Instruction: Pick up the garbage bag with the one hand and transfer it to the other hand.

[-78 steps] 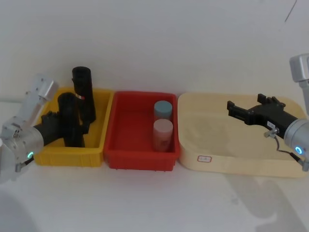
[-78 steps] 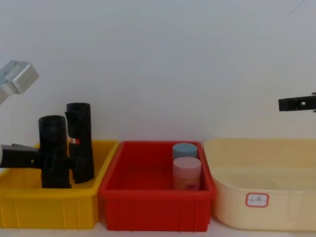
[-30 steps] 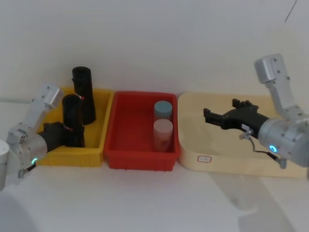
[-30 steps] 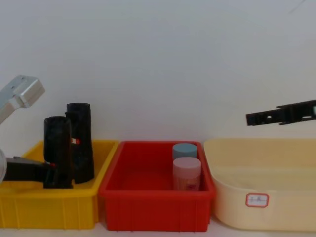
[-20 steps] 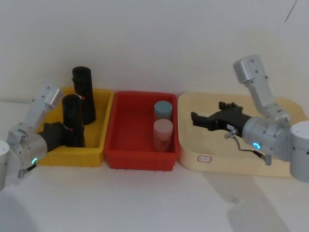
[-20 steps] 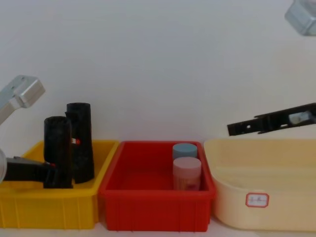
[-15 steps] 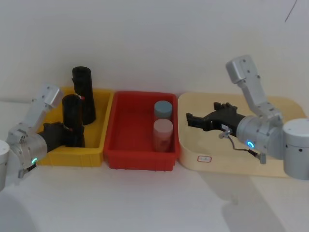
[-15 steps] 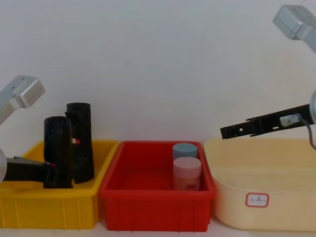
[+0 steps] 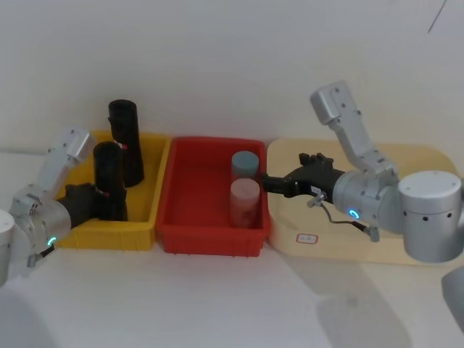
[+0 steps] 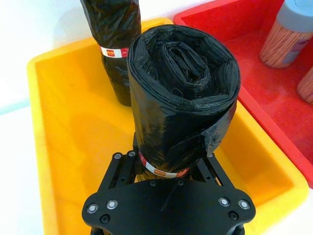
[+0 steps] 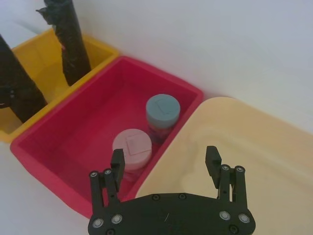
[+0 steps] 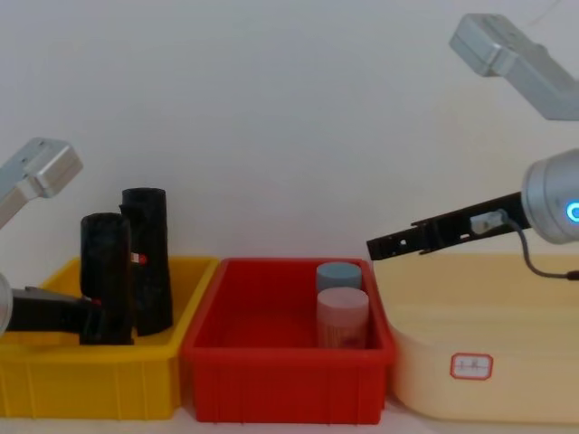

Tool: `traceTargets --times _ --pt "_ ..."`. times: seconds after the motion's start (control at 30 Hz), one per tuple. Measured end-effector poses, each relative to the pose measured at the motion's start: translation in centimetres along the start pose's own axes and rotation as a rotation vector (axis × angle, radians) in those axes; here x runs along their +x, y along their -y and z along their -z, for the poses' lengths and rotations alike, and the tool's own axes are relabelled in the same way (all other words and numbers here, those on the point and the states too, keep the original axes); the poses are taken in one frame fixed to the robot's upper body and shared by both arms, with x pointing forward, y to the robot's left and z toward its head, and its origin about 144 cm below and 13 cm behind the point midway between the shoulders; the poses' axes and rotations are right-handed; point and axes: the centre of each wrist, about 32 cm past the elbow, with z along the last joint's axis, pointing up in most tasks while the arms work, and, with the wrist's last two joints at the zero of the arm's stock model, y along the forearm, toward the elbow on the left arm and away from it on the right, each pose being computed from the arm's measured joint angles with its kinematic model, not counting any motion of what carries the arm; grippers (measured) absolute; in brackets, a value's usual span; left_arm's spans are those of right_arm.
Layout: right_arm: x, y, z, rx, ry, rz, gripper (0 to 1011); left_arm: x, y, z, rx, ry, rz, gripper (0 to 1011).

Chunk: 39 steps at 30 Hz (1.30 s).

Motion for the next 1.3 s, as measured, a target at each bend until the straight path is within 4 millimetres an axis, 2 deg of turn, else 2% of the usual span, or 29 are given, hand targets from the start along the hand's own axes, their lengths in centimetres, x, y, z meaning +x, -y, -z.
traceTargets --times 0.33,1.3 --pt "-0.9 -0.9 -0.5 -0.012 0.031 -0.022 1010 0.0 0.0 0.0 0.000 0.000 0.000 411" --pt "-2.2 -5.2 -1.3 -0.091 0.067 -0.079 1010 0.0 0.0 0.0 0.000 0.000 0.000 411"
